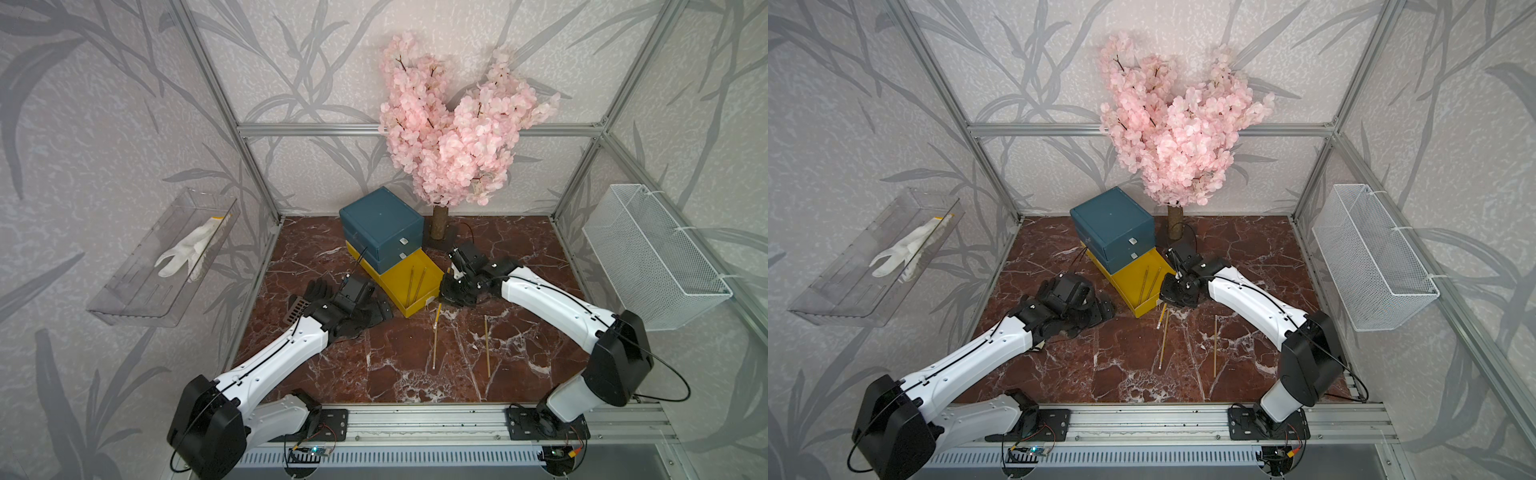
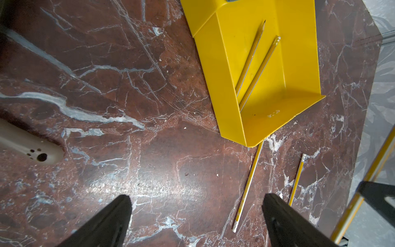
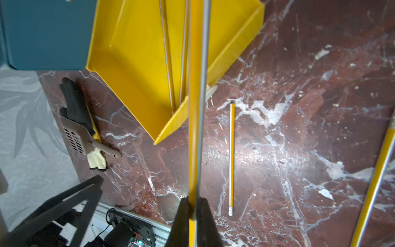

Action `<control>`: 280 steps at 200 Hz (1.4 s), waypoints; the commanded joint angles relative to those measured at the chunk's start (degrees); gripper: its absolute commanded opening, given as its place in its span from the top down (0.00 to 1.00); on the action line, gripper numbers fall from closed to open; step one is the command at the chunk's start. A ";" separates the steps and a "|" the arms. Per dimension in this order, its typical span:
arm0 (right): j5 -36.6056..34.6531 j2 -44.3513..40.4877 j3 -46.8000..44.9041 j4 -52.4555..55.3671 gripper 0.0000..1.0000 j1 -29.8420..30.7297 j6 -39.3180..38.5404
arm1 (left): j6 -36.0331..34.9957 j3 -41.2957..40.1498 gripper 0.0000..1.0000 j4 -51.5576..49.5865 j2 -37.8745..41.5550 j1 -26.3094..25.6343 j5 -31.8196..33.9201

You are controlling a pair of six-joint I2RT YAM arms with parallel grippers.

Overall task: Please place the pencils in the drawer according to their color
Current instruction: Place the pencil in the drawer.

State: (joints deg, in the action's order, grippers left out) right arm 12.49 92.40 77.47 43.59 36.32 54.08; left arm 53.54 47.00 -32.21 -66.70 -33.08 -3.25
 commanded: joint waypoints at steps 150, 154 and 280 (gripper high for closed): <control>0.06 33.44 32.90 5.23 1.00 -2.35 -4.73 | -4.28 3.57 0.00 -0.54 -0.80 5.34 -1.67; 0.15 33.75 33.00 5.34 1.00 -2.26 -4.85 | -4.25 3.54 0.00 -0.63 -0.76 5.34 -1.65; -2.27 25.04 28.82 6.35 0.57 0.16 -6.65 | -4.32 3.27 0.00 -0.74 -0.17 5.60 -1.86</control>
State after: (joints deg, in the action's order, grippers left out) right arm 12.12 124.49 108.64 49.15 36.64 48.05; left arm 49.95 50.33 -32.53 -67.31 -27.77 -4.93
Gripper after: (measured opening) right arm 0.432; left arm 0.999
